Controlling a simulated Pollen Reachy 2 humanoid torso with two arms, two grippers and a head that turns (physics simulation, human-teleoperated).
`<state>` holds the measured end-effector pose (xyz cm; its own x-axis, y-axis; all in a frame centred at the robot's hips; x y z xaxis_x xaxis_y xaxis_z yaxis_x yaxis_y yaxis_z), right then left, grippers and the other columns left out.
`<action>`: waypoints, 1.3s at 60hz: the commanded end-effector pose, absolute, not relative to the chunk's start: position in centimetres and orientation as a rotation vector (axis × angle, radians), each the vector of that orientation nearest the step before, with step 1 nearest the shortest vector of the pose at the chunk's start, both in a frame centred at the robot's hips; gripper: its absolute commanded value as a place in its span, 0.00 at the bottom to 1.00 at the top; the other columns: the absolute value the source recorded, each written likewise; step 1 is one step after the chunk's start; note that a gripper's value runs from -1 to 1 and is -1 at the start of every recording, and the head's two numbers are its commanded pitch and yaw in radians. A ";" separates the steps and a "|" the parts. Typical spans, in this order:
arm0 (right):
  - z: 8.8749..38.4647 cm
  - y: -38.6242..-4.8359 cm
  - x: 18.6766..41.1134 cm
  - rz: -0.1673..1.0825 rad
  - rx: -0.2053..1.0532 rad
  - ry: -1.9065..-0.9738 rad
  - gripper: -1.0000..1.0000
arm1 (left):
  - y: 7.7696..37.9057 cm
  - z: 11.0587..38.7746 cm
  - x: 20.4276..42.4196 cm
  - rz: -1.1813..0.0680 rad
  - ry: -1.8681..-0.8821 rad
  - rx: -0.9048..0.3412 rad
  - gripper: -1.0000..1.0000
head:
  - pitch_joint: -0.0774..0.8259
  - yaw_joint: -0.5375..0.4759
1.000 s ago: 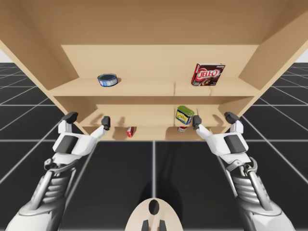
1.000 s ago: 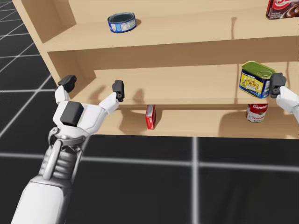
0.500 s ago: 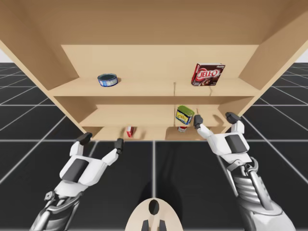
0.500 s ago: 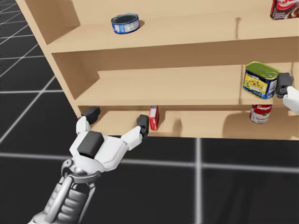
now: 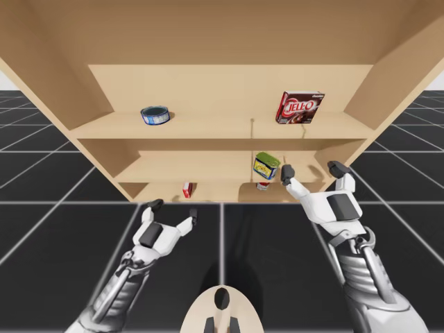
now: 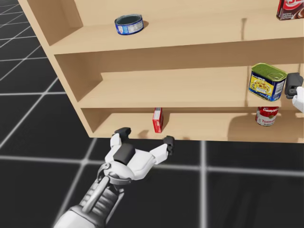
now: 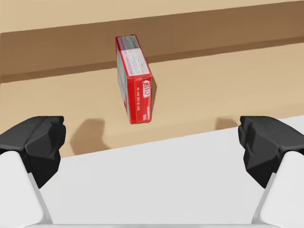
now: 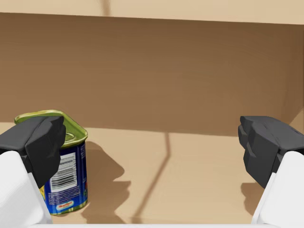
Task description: Retrieve the gelatin box from the shelves.
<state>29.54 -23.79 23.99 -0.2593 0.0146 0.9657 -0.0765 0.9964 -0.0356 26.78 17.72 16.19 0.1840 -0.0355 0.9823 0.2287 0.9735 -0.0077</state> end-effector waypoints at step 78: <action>24.1 -23.9 29.4 0.080 0.038 -1.840 0.00 | 13.7 15.8 36.1 -0.109 -1.434 -0.197 1.00 | 0.72 0.74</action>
<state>29.37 -24.01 24.14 -0.2690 0.0200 0.9629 -0.0677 0.9969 -0.0396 36.96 16.24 14.35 0.2116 -0.0187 0.9772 0.1648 0.9862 -0.0168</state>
